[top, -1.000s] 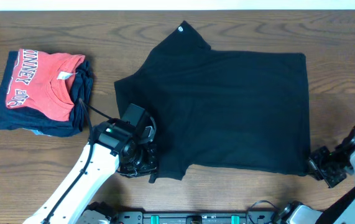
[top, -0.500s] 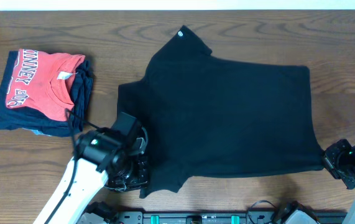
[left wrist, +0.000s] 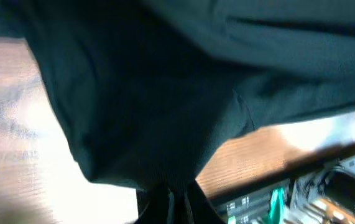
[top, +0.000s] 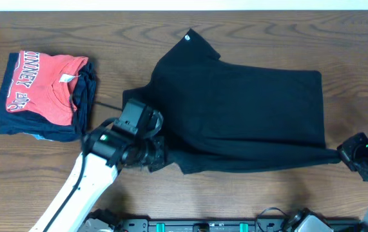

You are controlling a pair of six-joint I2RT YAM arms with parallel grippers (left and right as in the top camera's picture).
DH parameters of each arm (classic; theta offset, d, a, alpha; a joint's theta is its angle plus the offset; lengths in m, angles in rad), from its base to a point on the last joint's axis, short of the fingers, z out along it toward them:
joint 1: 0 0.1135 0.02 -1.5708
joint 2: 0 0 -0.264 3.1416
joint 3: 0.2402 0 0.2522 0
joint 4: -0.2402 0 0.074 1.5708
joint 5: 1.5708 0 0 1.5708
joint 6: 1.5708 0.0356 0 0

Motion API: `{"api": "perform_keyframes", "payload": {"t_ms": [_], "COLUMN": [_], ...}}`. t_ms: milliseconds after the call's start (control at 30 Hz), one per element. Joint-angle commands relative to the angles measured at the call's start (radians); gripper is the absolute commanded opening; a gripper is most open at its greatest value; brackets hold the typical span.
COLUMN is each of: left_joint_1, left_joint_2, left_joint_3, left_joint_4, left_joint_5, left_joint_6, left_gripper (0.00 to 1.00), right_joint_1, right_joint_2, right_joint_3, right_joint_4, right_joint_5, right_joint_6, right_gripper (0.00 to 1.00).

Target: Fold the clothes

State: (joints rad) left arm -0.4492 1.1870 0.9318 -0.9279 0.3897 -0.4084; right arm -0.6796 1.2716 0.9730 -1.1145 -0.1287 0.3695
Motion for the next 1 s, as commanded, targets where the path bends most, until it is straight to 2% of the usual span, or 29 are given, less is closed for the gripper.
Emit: {"api": "perform_keyframes", "payload": {"t_ms": [0, 367, 500, 800, 833, 867, 900, 933, 967], "left_joint_1": [-0.004, -0.004, -0.004, -0.004, -0.004, -0.004, -0.004, -0.004, -0.004], "left_joint_2": [0.056, 0.119, 0.120, 0.158, 0.167, 0.180, 0.192, 0.203, 0.214], "left_joint_3": [0.018, 0.018, 0.018, 0.018, 0.018, 0.018, 0.018, 0.018, 0.018], "left_joint_4": [0.073, 0.333, 0.377, 0.489, 0.498, 0.507, 0.515, 0.520, 0.523], "left_joint_5": [-0.034, -0.192, -0.276, -0.335, -0.335, -0.335, -0.336, -0.341, -0.353], "left_joint_6": [0.060, 0.143, 0.152, 0.203, 0.211, 0.218, 0.221, 0.221, 0.221], "left_gripper": [0.06, 0.06, 0.06, 0.06, 0.07, 0.10, 0.24, 0.39, 0.51], "right_joint_1": [-0.007, -0.006, 0.004, 0.036, 0.038, 0.041, 0.044, 0.046, 0.046], "right_joint_2": [0.069, 0.226, 0.262, 0.296, 0.296, 0.296, 0.296, 0.296, 0.296], "right_joint_3": [0.003, 0.003, 0.003, 0.003, 0.003, 0.003, 0.003, 0.003, 0.003], "right_joint_4": [0.045, 0.258, 0.311, 0.432, 0.444, 0.460, 0.473, 0.484, 0.488], "right_joint_5": [-0.058, -0.221, -0.252, -0.268, -0.269, -0.273, -0.281, -0.288, -0.299], "right_joint_6": [0.027, 0.064, 0.089, 0.138, 0.143, 0.143, 0.142, 0.137, 0.128], "right_gripper": [0.01, 0.03, 0.04, 0.07, 0.10, 0.22, 0.42, 0.56, 0.64]}}
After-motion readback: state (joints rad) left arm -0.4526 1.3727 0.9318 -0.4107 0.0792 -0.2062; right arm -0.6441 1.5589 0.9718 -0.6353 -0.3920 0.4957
